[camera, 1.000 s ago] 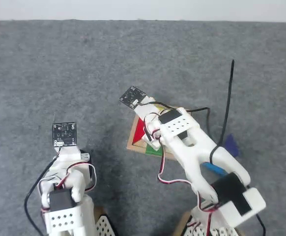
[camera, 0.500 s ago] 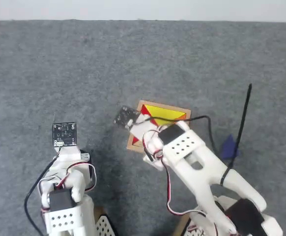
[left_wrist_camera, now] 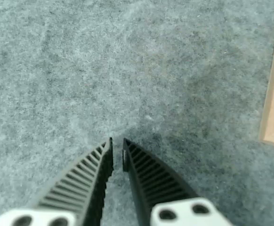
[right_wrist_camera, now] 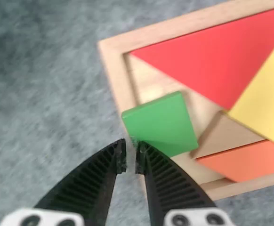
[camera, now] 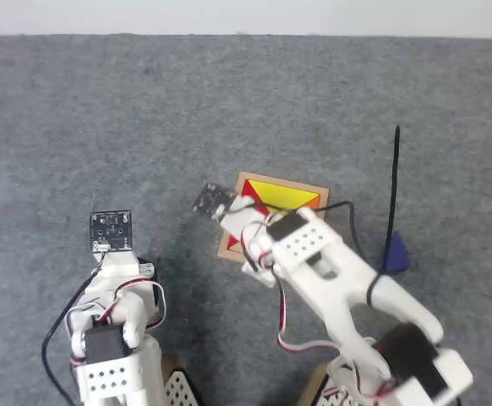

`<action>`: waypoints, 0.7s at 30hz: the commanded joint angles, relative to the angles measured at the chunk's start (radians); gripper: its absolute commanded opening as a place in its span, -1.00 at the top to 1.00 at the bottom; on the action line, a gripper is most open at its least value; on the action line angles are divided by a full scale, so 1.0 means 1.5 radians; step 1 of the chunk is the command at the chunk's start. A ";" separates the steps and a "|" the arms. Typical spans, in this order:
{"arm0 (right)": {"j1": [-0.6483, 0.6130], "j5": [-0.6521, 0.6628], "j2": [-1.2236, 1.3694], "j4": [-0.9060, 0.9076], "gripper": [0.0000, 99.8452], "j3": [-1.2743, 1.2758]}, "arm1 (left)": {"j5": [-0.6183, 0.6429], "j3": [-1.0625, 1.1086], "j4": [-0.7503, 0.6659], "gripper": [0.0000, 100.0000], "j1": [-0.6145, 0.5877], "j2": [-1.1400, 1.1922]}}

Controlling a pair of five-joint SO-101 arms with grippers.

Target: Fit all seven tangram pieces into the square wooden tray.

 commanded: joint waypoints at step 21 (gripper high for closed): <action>-0.022 -0.092 -0.067 -0.021 0.85 -0.088 | -0.003 -0.004 0.002 0.93 0.004 -0.011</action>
